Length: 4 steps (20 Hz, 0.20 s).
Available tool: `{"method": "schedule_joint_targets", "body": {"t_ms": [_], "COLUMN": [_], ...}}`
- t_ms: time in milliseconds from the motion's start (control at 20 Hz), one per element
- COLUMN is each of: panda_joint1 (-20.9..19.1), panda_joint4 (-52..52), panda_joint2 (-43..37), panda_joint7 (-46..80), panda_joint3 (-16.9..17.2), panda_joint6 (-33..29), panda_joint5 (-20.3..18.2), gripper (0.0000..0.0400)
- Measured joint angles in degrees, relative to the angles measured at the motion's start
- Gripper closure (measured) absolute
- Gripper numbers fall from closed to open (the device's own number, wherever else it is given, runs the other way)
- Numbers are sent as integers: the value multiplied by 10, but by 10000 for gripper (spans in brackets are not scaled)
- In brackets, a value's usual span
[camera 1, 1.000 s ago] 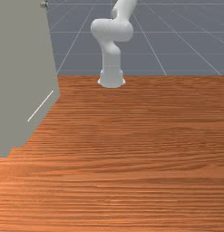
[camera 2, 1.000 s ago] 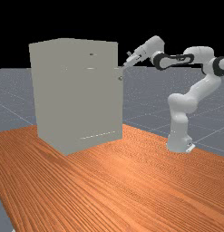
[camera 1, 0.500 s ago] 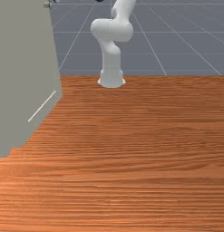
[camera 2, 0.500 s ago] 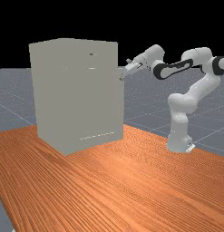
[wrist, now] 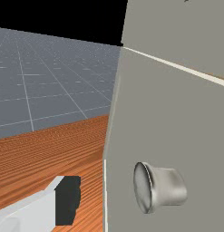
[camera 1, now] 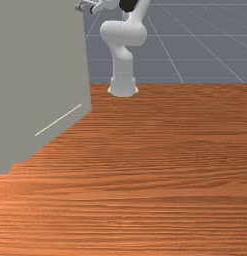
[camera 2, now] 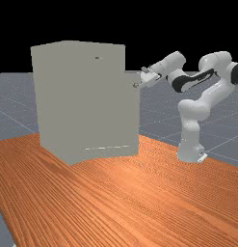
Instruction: Open the cabinet door
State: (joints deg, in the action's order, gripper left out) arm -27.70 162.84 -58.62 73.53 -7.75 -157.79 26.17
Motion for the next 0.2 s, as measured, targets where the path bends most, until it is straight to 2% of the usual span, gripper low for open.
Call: {"method": "schedule_joint_targets", "body": {"t_ms": [200], "panda_joint1": [1], "panda_joint4": [5], "panda_joint2": [14], "panda_joint7": [59], "panda_joint3": [-70], "panda_joint6": [5], "panda_joint5": [-1], "gripper": [0]}}
